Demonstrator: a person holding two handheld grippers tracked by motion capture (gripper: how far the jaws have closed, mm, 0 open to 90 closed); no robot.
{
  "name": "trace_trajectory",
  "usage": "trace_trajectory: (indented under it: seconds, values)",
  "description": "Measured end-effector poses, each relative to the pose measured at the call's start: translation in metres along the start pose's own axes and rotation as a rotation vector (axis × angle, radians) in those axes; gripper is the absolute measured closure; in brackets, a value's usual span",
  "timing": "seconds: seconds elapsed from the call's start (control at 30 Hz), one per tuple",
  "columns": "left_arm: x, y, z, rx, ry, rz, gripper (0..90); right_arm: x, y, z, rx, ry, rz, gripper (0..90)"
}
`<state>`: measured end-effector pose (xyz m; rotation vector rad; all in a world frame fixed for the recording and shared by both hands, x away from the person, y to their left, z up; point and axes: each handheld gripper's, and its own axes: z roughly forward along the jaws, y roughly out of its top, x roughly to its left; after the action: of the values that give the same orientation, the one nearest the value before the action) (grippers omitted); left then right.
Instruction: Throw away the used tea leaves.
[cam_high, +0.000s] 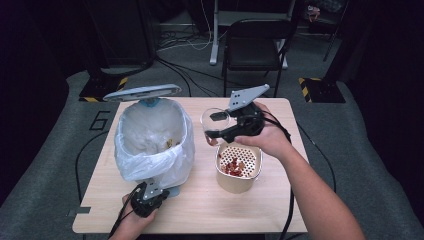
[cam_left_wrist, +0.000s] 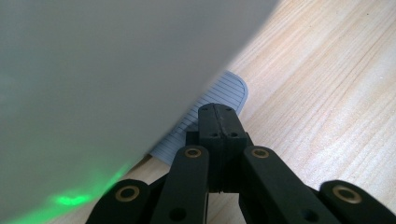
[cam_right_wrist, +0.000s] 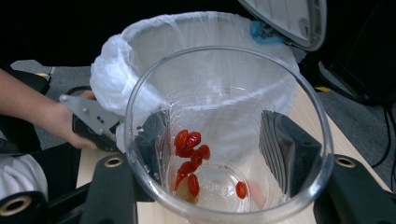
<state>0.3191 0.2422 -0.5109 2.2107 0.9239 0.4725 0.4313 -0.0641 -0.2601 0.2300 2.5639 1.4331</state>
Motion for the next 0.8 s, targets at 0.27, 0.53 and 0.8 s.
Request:
trace_trajectory:
  seconds: [0.27,0.53,0.8]
  values:
    - [0.004,0.001,-0.002,0.029,-0.010,0.030,90.0,0.008,0.028,0.026,-0.020,0.037,-0.003,43.5]
    - [0.003,0.000,-0.002,0.033,-0.007,0.015,90.0,0.018,0.051,0.055,-0.052,0.058,-0.021,43.2]
    - [0.003,0.000,-0.002,0.030,-0.009,0.012,90.0,0.023,0.059,0.089,-0.053,0.052,-0.031,42.7]
